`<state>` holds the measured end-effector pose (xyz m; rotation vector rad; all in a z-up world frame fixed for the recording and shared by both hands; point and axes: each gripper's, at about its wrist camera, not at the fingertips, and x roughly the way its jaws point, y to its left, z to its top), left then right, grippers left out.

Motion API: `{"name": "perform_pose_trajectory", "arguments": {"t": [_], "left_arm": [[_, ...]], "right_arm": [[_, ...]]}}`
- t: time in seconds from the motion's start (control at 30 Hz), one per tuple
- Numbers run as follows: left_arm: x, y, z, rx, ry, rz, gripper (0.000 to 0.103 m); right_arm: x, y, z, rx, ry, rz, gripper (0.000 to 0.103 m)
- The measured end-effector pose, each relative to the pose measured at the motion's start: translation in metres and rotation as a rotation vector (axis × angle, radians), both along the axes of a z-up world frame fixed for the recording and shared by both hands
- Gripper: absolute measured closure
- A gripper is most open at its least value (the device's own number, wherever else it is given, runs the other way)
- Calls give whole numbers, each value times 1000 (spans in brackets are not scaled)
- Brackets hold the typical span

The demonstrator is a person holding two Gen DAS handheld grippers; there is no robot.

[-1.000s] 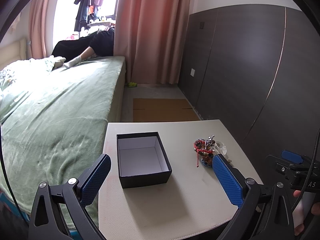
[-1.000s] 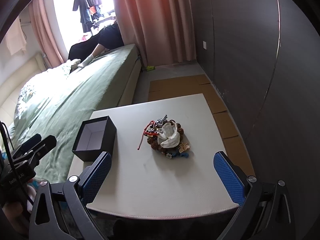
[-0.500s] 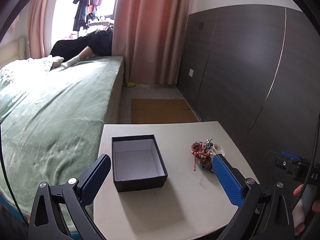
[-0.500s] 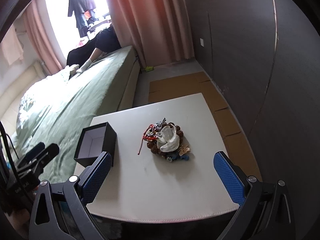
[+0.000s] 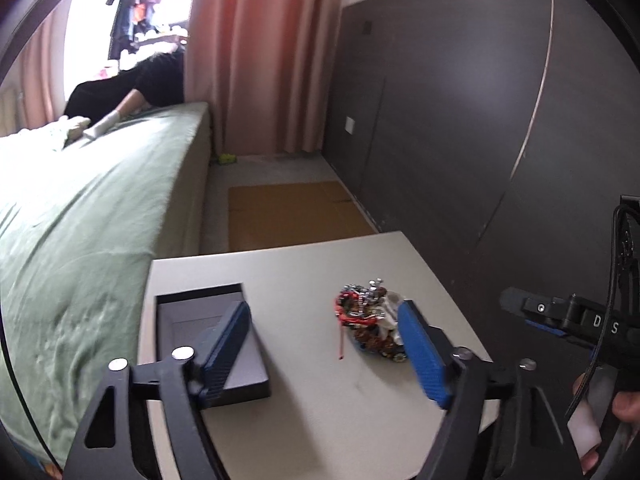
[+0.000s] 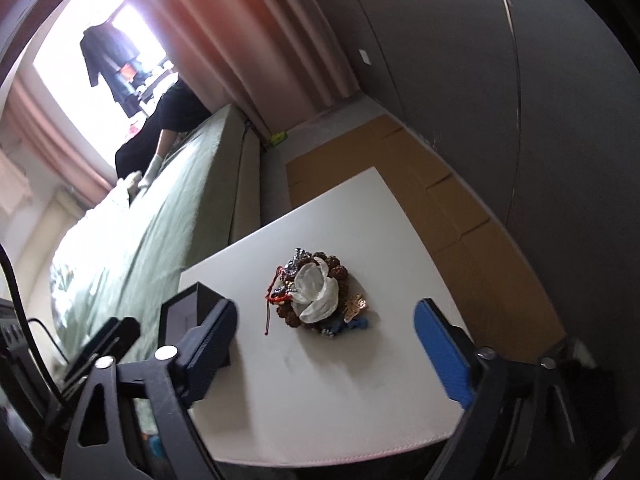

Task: Organize jewelry
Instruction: 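Grasp the silver chain with the left tool while the right tool grasps the white cloth pouch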

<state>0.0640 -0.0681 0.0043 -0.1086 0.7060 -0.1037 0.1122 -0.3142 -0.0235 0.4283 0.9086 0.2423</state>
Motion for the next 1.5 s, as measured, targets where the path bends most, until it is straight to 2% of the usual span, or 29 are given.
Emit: {"name": "perform_pose_trajectory", "arguments": {"t": [0.2, 0.33, 0.4, 0.63, 0.9, 1.03, 1.3, 1.37, 1.4, 1.43, 1.47, 1.5], "left_arm": [[25, -19, -1, -13, 50, -42, 43], [45, -29, -2, -21, 86, -51, 43], [55, -34, -5, -16, 110, -60, 48], [88, -46, -20, -13, 186, -76, 51], [127, -64, -52, 5, 279, -90, 53], [141, -68, -71, 9, 325, -92, 57], [164, -73, -98, 20, 372, -67, 58], [167, -72, -104, 22, 383, -62, 65], [168, -72, -107, 24, 391, -65, 80], [167, -71, -108, 24, 394, -69, 85], [166, -70, -107, 22, 386, -69, 86], [161, -68, -103, 11, 362, -70, 95]], "right_arm": [[19, -15, -13, 90, 44, -46, 18], [31, -19, -21, 125, 67, -50, 19], [38, -19, -26, 141, 84, -54, 19], [58, -24, -43, 178, 135, -60, 22], [70, -33, -66, 238, 209, -112, 24], [73, -35, -68, 237, 216, -124, 24], [76, -39, -70, 243, 226, -144, 24], [76, -39, -71, 237, 230, -143, 24], [76, -37, -72, 234, 233, -141, 24], [76, -36, -72, 231, 235, -140, 24], [77, -35, -73, 228, 237, -138, 24], [78, -33, -74, 229, 242, -134, 24]]}}
